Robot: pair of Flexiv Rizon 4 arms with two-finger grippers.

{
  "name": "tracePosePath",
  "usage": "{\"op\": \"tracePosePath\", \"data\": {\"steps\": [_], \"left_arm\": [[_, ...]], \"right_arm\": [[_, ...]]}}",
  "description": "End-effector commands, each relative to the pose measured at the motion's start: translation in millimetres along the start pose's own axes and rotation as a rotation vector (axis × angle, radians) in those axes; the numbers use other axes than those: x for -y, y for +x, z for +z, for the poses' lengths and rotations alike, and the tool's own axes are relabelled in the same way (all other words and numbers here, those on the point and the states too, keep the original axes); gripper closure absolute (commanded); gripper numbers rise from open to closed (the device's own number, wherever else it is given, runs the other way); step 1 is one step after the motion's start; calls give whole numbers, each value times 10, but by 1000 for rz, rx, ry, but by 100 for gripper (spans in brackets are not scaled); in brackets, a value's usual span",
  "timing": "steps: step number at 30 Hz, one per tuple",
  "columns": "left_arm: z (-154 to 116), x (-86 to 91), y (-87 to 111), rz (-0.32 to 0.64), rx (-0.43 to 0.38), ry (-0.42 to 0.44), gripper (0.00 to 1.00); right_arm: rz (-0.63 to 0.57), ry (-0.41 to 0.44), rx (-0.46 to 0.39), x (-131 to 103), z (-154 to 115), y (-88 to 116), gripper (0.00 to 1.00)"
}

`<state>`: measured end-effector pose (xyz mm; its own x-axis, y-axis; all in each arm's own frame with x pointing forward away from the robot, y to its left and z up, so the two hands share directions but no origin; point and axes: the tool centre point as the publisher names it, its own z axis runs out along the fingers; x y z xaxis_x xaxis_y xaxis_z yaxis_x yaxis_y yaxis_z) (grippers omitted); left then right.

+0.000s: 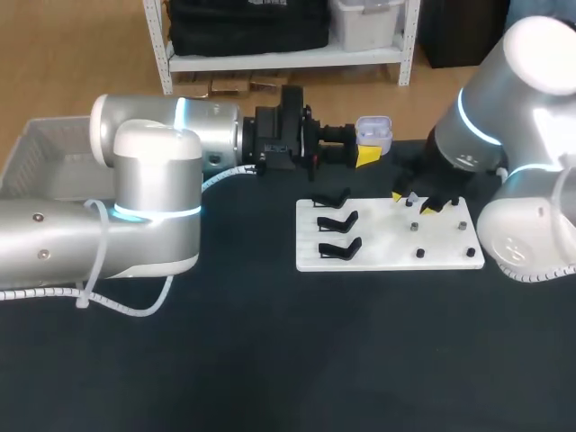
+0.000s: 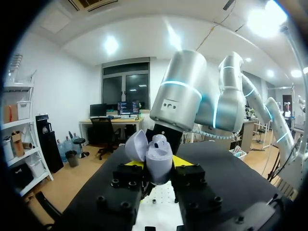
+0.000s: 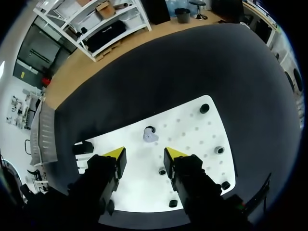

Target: Pick up each earbud case from the left stands, insert the matching earbuds, close the lid, and place the case in the box.

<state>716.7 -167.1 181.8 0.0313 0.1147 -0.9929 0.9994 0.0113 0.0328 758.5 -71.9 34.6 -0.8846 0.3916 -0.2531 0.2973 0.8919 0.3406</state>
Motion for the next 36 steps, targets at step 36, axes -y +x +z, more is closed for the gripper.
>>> {"op": "tracePosePath", "data": {"steps": [36], "left_arm": [[-2, 14, 16, 5, 8, -6, 100]], "right_arm": [[28, -10, -14, 16, 187, -156, 64]]}}
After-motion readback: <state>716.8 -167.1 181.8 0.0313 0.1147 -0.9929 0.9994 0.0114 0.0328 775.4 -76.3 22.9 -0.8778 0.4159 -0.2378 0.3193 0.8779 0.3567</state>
